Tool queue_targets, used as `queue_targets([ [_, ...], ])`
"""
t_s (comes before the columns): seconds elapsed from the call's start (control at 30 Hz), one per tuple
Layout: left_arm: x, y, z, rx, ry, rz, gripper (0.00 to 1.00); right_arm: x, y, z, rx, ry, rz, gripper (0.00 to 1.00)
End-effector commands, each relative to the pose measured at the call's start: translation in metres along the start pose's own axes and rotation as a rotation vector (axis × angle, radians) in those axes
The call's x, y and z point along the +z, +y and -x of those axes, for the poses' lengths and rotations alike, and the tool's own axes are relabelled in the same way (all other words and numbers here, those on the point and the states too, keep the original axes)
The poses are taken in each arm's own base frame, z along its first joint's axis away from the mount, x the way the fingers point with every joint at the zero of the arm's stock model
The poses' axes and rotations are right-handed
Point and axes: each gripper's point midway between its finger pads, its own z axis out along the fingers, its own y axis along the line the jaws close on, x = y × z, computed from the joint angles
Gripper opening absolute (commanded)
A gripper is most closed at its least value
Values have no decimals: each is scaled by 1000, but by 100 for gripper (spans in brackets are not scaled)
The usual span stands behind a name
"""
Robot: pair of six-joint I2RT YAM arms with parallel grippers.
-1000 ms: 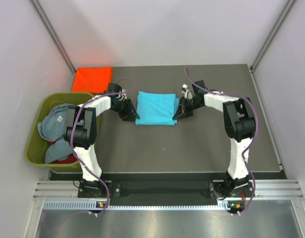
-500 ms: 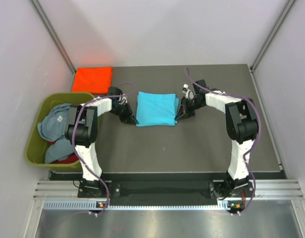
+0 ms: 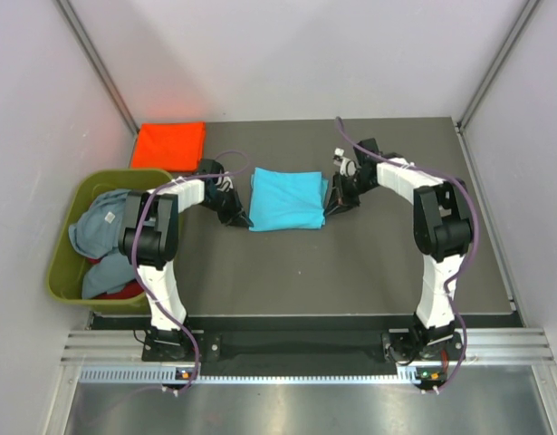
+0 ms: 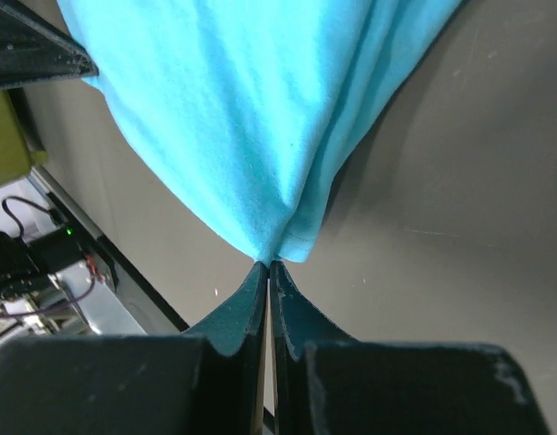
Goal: Fold and stack the t-shirts
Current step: Neatly place the folded tshirt to the corner
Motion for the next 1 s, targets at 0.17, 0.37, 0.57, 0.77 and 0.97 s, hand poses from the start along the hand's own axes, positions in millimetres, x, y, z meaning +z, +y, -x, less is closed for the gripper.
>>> queue_targets([
  [0.17,-2,12,-9,8,16,50,8,-9,3,4,-38,62,40,6],
  [0.37,-32,-10,2,45,-56,41,44,-27,0,-3,-16,13,-40,22],
  [0.57,-53,-34,28,98,-129,28,52,-29,6,38,2,-124,39,41],
  [0.77,-58,-57,61,117,-198,-11,53,-11,4,87,83,-240,99,60],
  [0.97,-62,-65,62,114,-213,-45,53,2,-1,125,113,-325,67,67],
])
